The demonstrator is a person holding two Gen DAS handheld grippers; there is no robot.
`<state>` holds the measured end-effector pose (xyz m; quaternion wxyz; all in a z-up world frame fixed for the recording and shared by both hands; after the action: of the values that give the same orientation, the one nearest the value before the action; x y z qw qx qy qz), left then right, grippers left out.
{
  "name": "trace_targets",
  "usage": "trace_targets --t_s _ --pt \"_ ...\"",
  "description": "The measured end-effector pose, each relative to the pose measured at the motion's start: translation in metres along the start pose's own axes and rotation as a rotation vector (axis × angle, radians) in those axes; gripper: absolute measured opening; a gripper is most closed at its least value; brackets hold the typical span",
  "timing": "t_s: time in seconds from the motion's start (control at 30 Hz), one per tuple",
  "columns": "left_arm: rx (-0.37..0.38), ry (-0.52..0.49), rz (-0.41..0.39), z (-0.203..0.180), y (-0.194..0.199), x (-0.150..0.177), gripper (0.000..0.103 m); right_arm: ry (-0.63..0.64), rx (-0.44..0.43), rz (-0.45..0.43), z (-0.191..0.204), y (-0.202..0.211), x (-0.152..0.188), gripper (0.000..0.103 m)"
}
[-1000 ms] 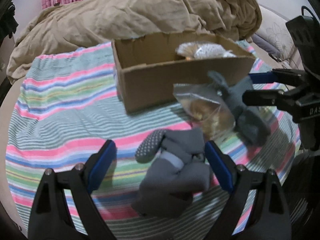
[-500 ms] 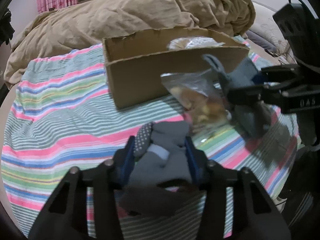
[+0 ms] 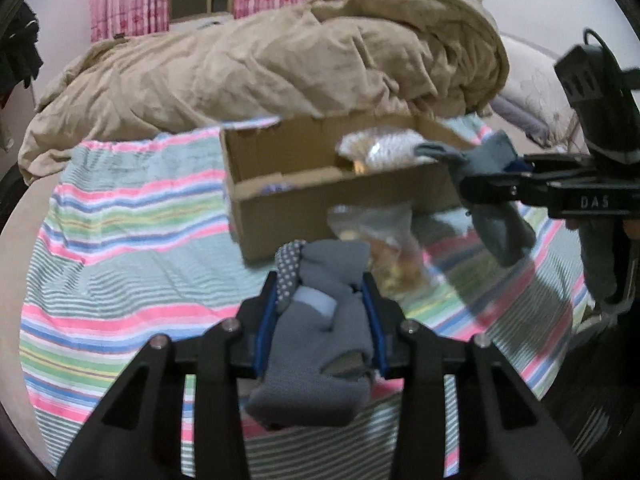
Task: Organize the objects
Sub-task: 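Carry the sock and glove into the box and open both tools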
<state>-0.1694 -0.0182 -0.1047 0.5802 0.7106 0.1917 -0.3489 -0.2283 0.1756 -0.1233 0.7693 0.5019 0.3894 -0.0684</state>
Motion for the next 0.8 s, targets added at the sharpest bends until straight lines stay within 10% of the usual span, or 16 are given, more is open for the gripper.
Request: trace_targets --t_s 0.8 --pt "-0.006 0.085 -0.249 0.001 0.048 -0.082 0.039 0.02 0.034 -0.27 0.031 0.069 -0.076 0.049"
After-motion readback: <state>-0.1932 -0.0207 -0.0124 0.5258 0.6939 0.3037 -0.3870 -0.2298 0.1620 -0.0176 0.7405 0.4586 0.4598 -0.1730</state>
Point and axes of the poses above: each gripper's, at about its wrist camera, not at the fingertips, and y roughly against the way its jaws point, z to its left, x to its underside, the point moved 2 cm from there along -y, roughly the way its jaws point, and after that the axes turned 1 degree about -x, right-handed, at the moved point
